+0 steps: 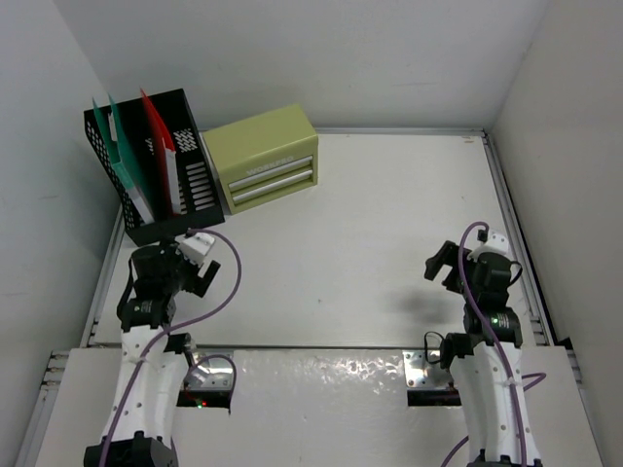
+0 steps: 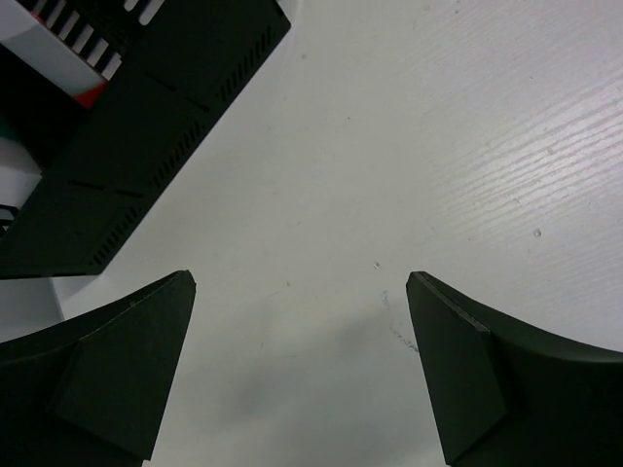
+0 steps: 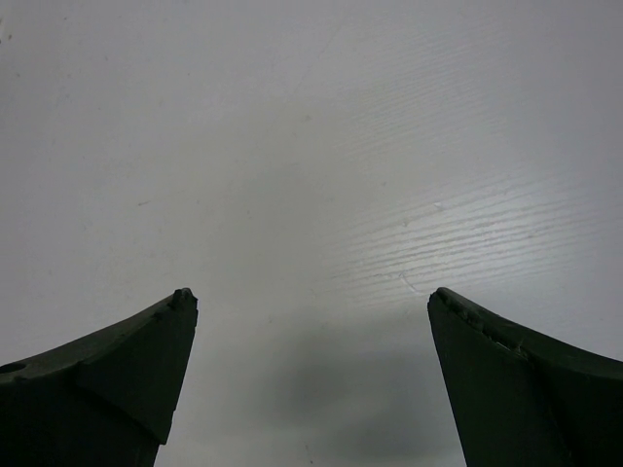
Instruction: Organize the desk
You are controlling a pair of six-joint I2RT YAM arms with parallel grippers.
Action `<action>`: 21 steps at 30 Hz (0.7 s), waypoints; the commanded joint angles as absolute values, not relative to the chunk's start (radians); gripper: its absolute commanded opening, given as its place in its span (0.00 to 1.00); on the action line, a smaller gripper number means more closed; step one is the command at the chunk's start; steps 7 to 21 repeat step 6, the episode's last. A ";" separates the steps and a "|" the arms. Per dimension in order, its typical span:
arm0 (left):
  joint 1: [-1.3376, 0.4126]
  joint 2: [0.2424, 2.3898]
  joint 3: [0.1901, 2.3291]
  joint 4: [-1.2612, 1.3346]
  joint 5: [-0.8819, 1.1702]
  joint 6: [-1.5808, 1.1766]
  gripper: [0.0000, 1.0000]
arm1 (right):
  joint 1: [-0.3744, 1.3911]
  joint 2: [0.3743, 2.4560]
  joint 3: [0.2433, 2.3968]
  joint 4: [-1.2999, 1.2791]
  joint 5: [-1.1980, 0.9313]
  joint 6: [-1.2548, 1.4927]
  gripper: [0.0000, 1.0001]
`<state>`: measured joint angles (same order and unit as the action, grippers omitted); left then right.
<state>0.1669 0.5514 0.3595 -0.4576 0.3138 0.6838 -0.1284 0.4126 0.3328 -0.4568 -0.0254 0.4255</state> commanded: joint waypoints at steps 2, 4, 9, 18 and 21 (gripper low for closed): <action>0.170 0.535 0.362 -0.410 0.330 0.684 0.89 | -0.127 0.402 0.322 -0.433 -0.003 0.431 0.99; 0.172 0.535 0.362 -0.413 0.331 0.686 0.89 | -0.127 0.393 0.313 -0.423 0.015 0.448 0.99; 0.172 0.537 0.362 -0.411 0.333 0.686 0.89 | -0.127 0.396 0.310 -0.405 0.003 0.437 0.99; 0.172 0.537 0.362 -0.411 0.333 0.686 0.89 | -0.127 0.396 0.310 -0.405 0.003 0.437 0.99; 0.172 0.537 0.362 -0.411 0.333 0.686 0.89 | -0.127 0.396 0.310 -0.405 0.003 0.437 0.99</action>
